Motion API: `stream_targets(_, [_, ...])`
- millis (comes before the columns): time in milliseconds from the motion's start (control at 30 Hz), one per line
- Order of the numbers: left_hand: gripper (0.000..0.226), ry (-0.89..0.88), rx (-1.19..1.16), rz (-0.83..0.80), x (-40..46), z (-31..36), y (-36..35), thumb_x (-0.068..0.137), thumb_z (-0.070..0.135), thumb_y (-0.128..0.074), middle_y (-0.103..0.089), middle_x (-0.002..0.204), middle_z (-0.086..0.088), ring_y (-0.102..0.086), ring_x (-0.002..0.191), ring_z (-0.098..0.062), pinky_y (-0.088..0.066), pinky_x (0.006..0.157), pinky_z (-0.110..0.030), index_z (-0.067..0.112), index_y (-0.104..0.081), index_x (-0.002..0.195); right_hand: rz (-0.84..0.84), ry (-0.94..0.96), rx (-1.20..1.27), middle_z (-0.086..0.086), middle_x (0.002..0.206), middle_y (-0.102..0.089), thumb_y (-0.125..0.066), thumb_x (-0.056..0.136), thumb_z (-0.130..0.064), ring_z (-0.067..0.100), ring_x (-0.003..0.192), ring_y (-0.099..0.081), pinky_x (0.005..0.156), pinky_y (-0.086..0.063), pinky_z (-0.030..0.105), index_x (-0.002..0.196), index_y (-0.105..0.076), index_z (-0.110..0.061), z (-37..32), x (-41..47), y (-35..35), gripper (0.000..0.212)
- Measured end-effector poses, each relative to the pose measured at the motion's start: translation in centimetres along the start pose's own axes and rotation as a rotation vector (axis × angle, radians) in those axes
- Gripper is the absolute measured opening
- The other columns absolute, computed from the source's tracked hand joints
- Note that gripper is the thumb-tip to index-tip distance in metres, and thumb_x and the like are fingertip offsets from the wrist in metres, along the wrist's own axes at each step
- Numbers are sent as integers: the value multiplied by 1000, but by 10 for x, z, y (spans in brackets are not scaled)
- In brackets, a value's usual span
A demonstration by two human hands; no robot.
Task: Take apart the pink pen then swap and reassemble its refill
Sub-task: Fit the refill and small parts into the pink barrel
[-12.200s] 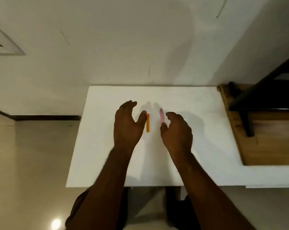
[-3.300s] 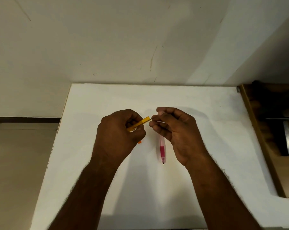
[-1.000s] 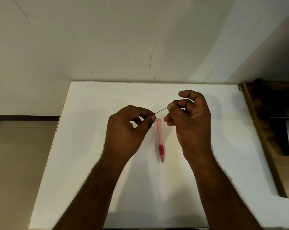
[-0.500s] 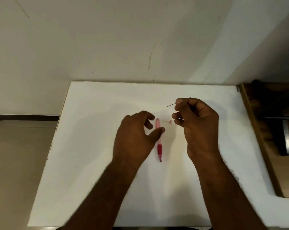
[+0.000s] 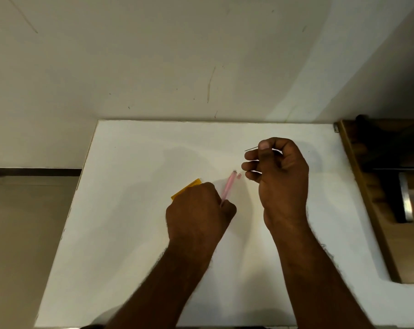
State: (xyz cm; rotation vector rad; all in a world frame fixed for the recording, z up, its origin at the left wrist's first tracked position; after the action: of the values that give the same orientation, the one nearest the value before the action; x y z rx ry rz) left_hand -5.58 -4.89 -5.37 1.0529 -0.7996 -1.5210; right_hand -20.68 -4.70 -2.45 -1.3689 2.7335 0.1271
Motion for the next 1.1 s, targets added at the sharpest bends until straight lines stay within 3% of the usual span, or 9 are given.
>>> stream_targets(200, [22, -83, -198, 175, 6, -7, 33, 73, 51, -63, -59, 70, 11, -54, 59, -7, -34, 50, -19, 30, -55, 74, -55, -146, 134, 2, 92, -79, -53, 106, -21, 20, 80, -80, 69, -63, 29, 100, -59, -16, 4, -1, -7, 10])
stream_targets(433, [14, -94, -316, 174, 14, -25, 40, 74, 37, -69, -68, 71, 16, -66, 65, -8, -55, 63, -31, 32, -59, 81, -184, -211, 250, 10, 94, -82, -53, 106, -21, 28, 88, -80, 73, -64, 32, 101, -57, -17, 1, -7, -23, 7])
stream_targets(633, [9, -150, -307, 194, 18, -31, 44, 77, 36, -69, -71, 73, 16, -67, 71, -8, -52, 64, -27, 32, -65, 84, -209, -171, 239, 12, 92, -81, -54, 105, -21, 30, 88, -80, 73, -63, 32, 99, -57, -16, 1, -8, -26, 8])
stream_targets(1100, [9, -198, -293, 181, 19, -28, 49, 78, 35, -65, -73, 74, 11, -70, 70, -13, -56, 71, -38, 29, -68, 85, -215, -125, 189, 5, 83, -80, -57, 104, -20, 26, 83, -79, 72, -60, 28, 98, -60, -15, 4, -8, -27, 9])
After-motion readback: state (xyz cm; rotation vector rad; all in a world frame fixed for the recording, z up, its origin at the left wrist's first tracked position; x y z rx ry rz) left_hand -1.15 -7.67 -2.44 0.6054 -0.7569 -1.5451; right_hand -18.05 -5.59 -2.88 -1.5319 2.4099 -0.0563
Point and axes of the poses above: each hand's wrist, its own x-axis towards the middle knuckle, its own y-axis out of the back of the hand, z = x × y, the point moved 4 cm from there along x, towards the middle knuckle
